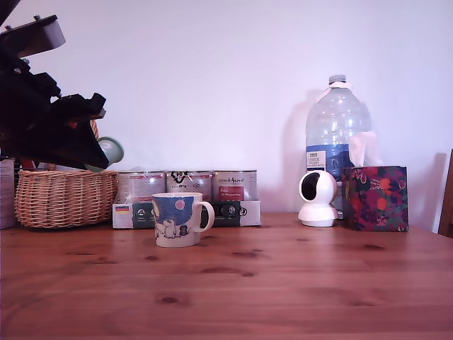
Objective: Pick up the coffee capsules from the table one by one and drop them inside the nearest coffee cup
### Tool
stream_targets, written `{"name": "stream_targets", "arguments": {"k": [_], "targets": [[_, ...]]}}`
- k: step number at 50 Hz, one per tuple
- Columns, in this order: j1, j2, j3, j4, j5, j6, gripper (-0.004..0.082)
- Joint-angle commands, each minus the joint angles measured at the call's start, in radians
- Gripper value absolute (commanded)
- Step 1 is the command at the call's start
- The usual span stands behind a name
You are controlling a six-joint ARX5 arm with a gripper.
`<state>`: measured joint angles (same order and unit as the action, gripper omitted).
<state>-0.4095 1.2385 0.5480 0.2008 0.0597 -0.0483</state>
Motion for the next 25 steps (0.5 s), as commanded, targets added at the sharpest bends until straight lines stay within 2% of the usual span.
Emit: {"name": "stream_targets", "arguments": {"k": [1,14,25], "targets": [[0.001,0.001,0.007,0.002,0.02,0.005,0.0163],[0.001,0.021,0.123,-0.117,0.064,0.013,0.0163],[0.002,0.105,0.27,-0.22,0.065,0.031,0.0163]]}}
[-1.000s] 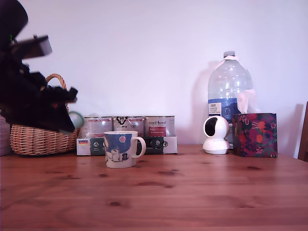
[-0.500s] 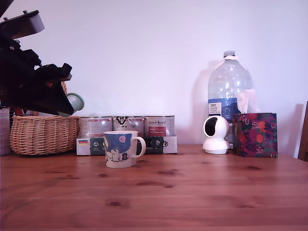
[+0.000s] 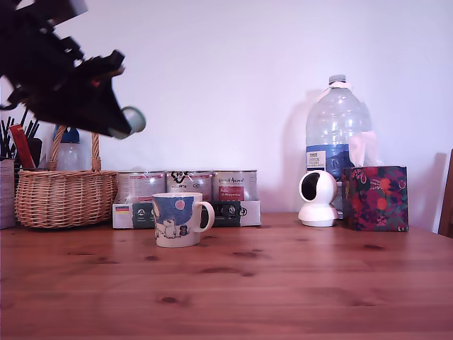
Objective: Pick up the coffee capsules from the table one by one and drop them inside the nearest coffee cup
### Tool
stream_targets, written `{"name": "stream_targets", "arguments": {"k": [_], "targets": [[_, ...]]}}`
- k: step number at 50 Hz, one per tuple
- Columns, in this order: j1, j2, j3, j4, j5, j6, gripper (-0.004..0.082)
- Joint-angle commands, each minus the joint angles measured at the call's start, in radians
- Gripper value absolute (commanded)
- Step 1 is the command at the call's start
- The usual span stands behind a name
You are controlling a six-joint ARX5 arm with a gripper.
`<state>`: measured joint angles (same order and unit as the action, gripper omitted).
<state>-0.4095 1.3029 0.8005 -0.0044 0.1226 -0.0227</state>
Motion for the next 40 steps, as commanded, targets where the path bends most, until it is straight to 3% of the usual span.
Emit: {"name": "stream_targets", "arguments": {"k": [1,40], "targets": [[0.002,0.049,0.031,-0.023,0.002,0.005,0.0163],[0.01,0.51,0.647,-0.389,0.031,0.059,0.0163]]}}
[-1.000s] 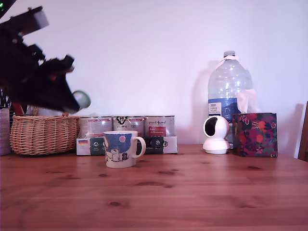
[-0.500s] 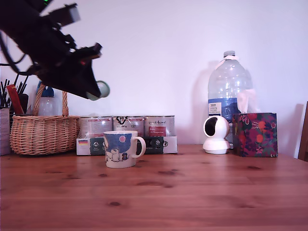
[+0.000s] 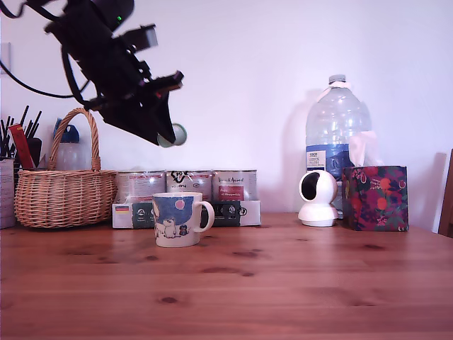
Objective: Pick up the coffee capsules from the table one by one and drop them inside the nearest coffee cup
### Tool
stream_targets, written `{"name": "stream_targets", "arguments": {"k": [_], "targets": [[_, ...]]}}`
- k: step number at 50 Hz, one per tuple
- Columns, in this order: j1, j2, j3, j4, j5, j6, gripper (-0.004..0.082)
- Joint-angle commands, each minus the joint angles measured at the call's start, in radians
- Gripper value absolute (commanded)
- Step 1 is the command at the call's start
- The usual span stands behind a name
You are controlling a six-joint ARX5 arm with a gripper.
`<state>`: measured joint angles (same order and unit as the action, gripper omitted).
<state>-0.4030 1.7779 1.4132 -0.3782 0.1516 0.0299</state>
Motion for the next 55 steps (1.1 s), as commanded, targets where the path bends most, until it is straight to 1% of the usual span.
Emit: {"name": "stream_targets", "arguments": {"k": [1,12,22,26,55], "targets": [[0.004,0.046,0.049,-0.024,0.002,0.007,0.0163],[0.013,0.163,0.2,-0.126,0.001,0.014,0.0163],[0.023,0.243,0.275,-0.199,-0.001,0.017,0.0163],[0.025,0.259,0.278,-0.207,-0.001,0.024,0.0163],[0.035,0.266,0.278,-0.263,-0.002,0.024,0.0163]]}}
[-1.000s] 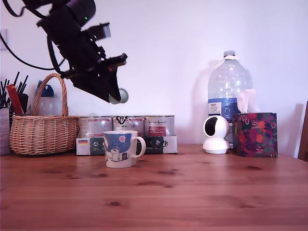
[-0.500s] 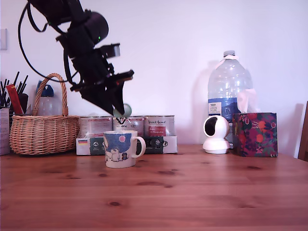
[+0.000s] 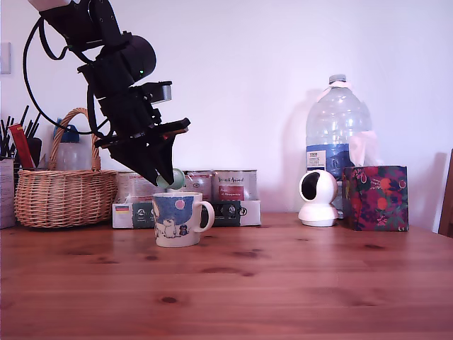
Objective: Pick up the coffee capsules from the table one by one and drop them inside the nearest coffee cup
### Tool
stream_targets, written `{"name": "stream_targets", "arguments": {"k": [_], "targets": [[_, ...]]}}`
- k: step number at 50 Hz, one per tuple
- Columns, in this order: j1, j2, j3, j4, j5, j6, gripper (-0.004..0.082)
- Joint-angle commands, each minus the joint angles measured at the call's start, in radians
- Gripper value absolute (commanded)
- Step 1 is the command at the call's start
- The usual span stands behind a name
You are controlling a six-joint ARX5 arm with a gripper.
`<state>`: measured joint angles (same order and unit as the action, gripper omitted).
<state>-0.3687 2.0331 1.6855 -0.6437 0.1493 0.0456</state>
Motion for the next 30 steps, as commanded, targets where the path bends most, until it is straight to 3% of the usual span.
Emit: {"name": "stream_targets", "arguments": {"k": [1,19,22,26,28,30], "targets": [[0.0,0.011,0.005,0.003,0.001,0.008,0.0163],[0.0,0.011,0.005,0.018,0.0,0.008,0.018],[0.0,0.011,0.005,0.02,0.0,0.008,0.0307],[0.0,0.011,0.005,0.018,-0.002,-0.006,0.0664],[0.0,0.011,0.006,0.012,0.0,-0.012,0.0749],[0.0,0.011,0.006,0.005,0.001,-0.01,0.0781]]}}
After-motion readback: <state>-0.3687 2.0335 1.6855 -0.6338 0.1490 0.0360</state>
